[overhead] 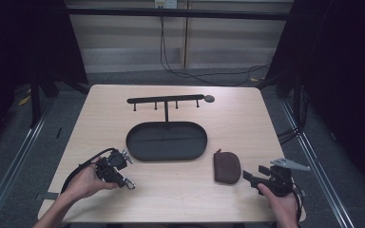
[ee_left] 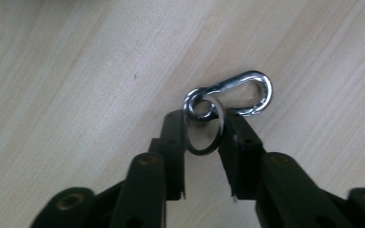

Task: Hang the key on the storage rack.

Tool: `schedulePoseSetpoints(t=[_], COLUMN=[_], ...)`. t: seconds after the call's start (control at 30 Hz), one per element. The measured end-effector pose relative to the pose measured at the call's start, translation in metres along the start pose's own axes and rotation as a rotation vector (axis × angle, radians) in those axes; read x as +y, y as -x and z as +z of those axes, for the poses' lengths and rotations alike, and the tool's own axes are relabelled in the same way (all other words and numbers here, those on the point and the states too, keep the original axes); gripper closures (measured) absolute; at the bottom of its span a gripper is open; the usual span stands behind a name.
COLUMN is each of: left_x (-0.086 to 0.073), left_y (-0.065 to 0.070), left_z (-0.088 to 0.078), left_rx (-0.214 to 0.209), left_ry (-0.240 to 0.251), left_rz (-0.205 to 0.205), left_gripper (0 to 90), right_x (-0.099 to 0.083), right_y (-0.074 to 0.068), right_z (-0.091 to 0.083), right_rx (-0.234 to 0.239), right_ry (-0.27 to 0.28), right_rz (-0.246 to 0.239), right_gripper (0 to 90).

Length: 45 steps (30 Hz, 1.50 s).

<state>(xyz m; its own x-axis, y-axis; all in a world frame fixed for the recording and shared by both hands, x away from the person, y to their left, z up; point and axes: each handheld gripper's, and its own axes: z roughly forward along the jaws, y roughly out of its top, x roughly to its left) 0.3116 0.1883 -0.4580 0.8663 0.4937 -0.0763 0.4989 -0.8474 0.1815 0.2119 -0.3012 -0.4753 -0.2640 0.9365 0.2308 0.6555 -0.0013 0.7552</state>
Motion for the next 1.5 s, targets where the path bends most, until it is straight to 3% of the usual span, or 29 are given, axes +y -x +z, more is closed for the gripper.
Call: schedulePoseSetpoints(t=[0.1, 0.37, 0.6, 0.87, 1.0, 1.1, 1.33, 1.5], left_x=[0.000, 0.001, 0.001, 0.006, 0.011, 0.014, 0.021, 0.022], left_y=[-0.002, -0.006, -0.007, -0.006, -0.006, -0.006, -0.003, -0.003], left_z=[-0.003, -0.009, -0.014, -0.030, -0.034, -0.041, -0.053, -0.062], left_rx=[-0.013, -0.019, -0.031, -0.024, -0.029, -0.036, -0.003, -0.011], left_ry=[0.018, 0.006, 0.005, 0.011, -0.016, 0.000, -0.002, 0.008], left_rz=[-0.016, -0.024, -0.026, -0.022, -0.030, -0.022, -0.022, -0.016], left_gripper=[78.9, 88.8, 89.1, 89.1, 89.2, 89.2, 89.2, 89.2], right_x=[0.000, 0.000, 0.000, 0.000, 0.000, 0.000, 0.000, 0.000], right_y=[-0.001, -0.001, -0.001, -0.003, -0.003, -0.002, -0.004, -0.004], right_z=[0.000, 0.000, 0.001, 0.000, 0.000, 0.000, 0.001, 0.001], right_rx=[-0.002, -0.003, -0.004, 0.002, 0.005, 0.008, 0.013, 0.015], right_ry=[-0.005, -0.009, -0.008, -0.006, -0.008, -0.004, -0.012, -0.011], right_rz=[-0.006, -0.007, -0.008, -0.019, -0.020, -0.018, -0.027, -0.030], right_gripper=[25.5, 25.4, 25.4, 25.5, 25.4, 25.3, 25.3, 25.1])
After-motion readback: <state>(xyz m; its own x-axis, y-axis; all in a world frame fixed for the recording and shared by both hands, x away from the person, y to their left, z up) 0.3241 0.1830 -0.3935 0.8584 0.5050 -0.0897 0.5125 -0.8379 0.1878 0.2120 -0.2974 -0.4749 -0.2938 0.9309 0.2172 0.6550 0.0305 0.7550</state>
